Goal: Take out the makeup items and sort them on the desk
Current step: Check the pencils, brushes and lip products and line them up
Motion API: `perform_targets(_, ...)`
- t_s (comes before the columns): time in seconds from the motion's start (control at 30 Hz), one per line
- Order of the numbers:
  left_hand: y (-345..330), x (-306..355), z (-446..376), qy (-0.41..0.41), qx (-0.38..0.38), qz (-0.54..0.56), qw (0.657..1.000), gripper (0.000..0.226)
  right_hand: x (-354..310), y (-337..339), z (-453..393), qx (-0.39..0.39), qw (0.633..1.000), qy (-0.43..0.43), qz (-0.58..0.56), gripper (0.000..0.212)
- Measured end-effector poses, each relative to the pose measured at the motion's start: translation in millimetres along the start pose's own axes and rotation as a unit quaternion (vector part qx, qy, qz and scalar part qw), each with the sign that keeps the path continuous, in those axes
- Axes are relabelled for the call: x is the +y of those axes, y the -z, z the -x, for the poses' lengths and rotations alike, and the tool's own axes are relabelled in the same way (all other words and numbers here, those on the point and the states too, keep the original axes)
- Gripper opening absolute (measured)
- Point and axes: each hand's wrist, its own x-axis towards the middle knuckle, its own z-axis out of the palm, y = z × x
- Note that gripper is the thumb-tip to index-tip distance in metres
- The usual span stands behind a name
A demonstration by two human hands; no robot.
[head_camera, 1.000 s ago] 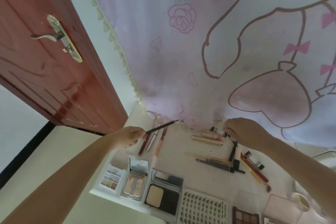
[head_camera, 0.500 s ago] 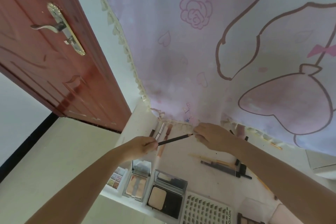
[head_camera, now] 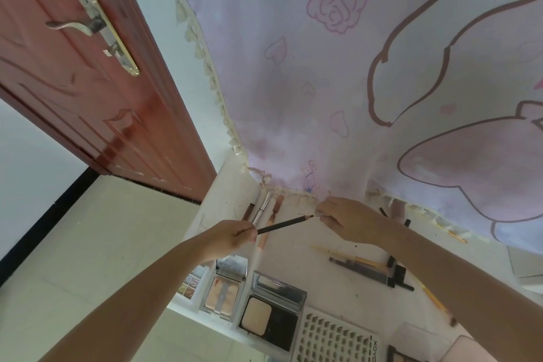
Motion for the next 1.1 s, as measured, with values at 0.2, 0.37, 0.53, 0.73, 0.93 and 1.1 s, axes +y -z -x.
perform_targets(0.2,-2.9,6.9,-5.9,-0.002,-0.006,-0.007,1.0,0.024,0.2,-1.9,-2.1,-0.016,1.0,0.014,0.003,0.031)
perform_targets(0.37,-1.9,7.7,-10.6,0.002,-0.007,-0.023,1.0,0.03,8.7,-0.8,-0.2,-0.011,1.0,0.003,0.001,0.03)
perform_targets(0.53,0.2,3.9,-14.2,-0.003,-0.011,-0.034,0.999,0.029,15.0,-4.2,-2.0,-0.016,1.0,0.009,0.009,0.029)
perform_targets(0.73,-3.7,7.0,-23.6,-0.025,-0.031,-0.045,0.998,0.019,11.1,-12.1,-10.8,-0.014,0.995,0.077,0.063,0.028)
perform_targets(0.93,-5.4,4.4,-48.7,0.031,-0.021,-0.076,0.996,0.023,10.9,-13.8,-43.0,0.003,0.984,0.004,0.177,0.028)
perform_targets(1.1,-16.2,17.2,-74.5,0.067,-0.053,-0.217,0.973,0.032,3.0,-14.9,-81.5,0.003,0.979,-0.037,0.201,0.032)
